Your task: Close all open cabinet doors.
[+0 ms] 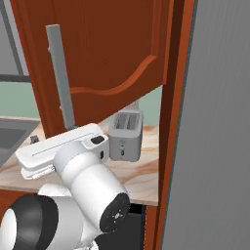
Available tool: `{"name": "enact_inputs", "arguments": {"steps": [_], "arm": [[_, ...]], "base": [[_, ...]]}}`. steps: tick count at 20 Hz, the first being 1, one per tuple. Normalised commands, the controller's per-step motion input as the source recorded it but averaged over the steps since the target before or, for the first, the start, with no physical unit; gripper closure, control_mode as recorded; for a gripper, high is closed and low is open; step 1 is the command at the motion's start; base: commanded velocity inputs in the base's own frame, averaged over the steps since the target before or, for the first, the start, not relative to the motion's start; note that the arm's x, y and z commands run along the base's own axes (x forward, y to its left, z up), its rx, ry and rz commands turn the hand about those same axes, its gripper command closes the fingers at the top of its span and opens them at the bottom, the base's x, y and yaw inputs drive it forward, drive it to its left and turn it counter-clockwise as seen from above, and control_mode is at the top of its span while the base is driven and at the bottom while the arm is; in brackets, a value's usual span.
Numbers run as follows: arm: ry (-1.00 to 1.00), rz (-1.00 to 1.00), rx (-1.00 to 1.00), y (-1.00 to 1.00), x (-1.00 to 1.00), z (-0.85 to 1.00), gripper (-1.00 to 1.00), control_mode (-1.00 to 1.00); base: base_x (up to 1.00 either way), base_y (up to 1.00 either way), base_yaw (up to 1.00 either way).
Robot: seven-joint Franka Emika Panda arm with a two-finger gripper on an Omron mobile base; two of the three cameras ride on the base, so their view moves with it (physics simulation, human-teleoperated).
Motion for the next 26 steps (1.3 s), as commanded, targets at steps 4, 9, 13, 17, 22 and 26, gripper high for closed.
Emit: {"name": "enact_inputs", "arguments": {"steps": [4, 9, 13, 17, 22, 26], "arm": [[-0.05, 0.03, 0.1, 0.26, 0.23, -0.29, -1.0, -1.0], [-0.06, 0.0, 0.1, 0.1, 0.27, -0.07, -1.0, -1.0], [-0.07, -0.03, 0.08, 0.09, 0.31, 0.0, -1.0, -1.0], [-0.04, -0.01, 0.05, 0.13, 0.42, -0.04, -1.0, -1.0], [0.0, 0.0, 0.02, 0.09, 0.55, -0.2, -1.0, -1.0], [0.0, 0.05, 0.0, 0.02, 0.55, -0.34, -1.0, -1.0]], "base": [[0.0, 0.0, 0.0], [0.0, 0.0, 0.0], [0.0, 0.0, 0.0], [0.0, 0.0, 0.0], [0.0, 0.0, 0.0], [0.0, 0.0, 0.0]]}}
